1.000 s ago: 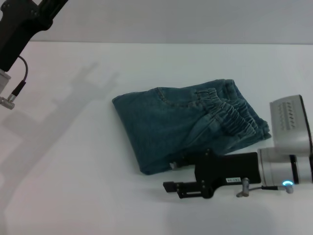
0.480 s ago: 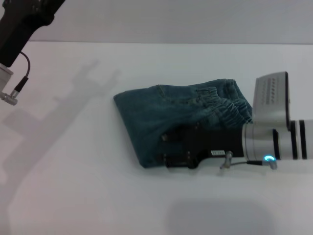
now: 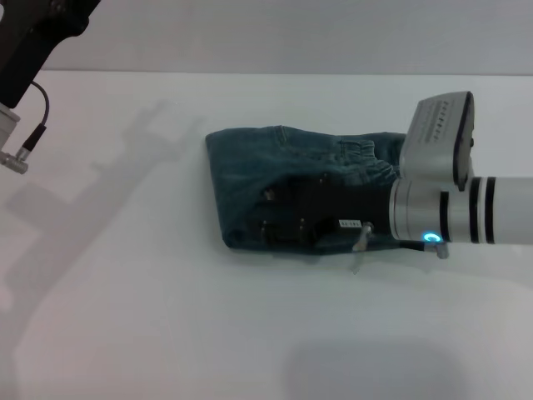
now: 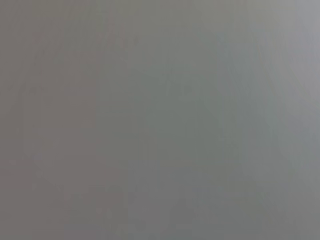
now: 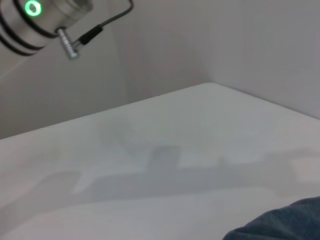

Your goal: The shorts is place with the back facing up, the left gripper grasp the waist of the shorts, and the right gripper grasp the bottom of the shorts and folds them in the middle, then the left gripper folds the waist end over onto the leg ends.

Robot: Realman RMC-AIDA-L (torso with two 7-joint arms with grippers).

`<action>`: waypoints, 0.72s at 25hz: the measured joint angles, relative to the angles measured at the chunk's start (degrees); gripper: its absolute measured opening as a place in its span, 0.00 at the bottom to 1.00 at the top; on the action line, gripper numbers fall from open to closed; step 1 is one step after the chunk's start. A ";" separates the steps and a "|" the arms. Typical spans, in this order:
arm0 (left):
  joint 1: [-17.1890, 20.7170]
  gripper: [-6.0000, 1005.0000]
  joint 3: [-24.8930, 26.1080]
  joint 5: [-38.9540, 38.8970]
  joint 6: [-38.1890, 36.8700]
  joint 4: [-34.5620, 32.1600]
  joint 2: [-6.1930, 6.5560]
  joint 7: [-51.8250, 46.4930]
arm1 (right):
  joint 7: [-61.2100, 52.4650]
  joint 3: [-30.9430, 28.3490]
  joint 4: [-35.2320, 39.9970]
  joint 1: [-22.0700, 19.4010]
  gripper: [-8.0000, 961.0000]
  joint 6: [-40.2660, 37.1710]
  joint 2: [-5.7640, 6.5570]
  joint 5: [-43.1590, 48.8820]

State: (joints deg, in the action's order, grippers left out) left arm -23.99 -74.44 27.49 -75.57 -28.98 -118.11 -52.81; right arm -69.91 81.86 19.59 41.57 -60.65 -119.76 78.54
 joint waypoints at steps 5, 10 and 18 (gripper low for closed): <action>0.31 0.80 0.00 0.00 -0.01 0.29 0.00 0.02 | 0.00 2.17 1.45 -0.91 0.66 -2.16 0.05 -2.58; 1.17 0.80 0.00 -0.01 -0.10 0.43 0.00 0.09 | 1.88 1.61 8.18 -7.24 0.66 -12.00 0.63 -2.84; 3.16 0.80 0.00 -0.44 -0.18 0.77 -0.32 1.02 | 12.92 -2.61 15.08 -18.04 0.66 -16.77 0.70 -16.12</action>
State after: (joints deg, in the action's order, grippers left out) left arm -20.84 -74.44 27.05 -75.75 -28.21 -118.44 -51.79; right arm -56.99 79.24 34.67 23.53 -77.42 -119.06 62.42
